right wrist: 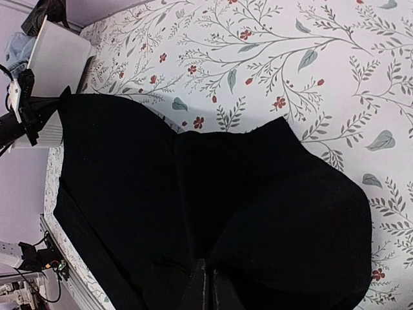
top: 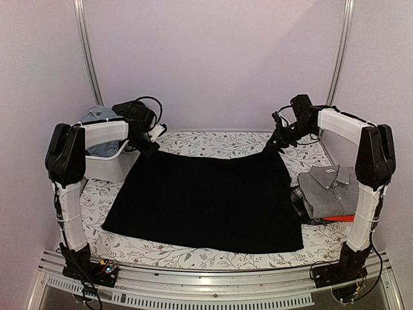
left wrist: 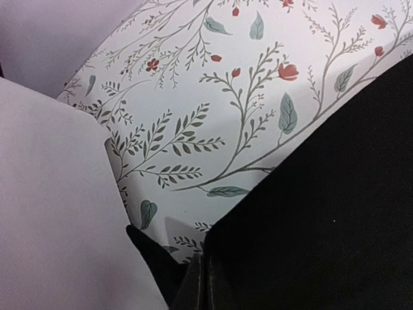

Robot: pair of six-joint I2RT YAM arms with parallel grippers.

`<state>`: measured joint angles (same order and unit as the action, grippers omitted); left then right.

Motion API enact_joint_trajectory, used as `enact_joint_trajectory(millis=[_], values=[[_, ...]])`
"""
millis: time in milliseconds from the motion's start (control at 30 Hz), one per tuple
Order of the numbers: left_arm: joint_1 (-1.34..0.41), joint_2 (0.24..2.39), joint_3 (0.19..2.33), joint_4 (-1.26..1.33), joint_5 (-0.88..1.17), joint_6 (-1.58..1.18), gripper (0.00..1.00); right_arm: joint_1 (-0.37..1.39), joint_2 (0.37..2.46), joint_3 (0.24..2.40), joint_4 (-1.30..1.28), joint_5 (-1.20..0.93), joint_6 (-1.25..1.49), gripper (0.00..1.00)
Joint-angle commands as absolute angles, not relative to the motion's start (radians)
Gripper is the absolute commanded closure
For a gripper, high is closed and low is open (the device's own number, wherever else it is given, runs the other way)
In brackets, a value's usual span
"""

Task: Fold and stack the mixed laundry pile
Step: Adjust the 1/3-folded T-shirt at the center of the board.

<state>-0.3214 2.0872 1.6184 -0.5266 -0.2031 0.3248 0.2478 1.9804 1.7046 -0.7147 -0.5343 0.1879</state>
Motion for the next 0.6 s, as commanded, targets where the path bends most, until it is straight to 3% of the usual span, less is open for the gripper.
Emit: enact_joint_trajectory(millis=[0, 567], values=[[-0.328, 2.017, 1.551, -0.467, -0.251, 0.359, 1.0, 0.247, 1.897, 1.639, -0.702, -0.549, 0.189, 1.0], [-0.412, 1.827, 1.242, -0.647, -0.346, 0.135, 1.0, 0.296, 1.671, 1.25, -0.696, -0.595, 0.195, 1.0]])
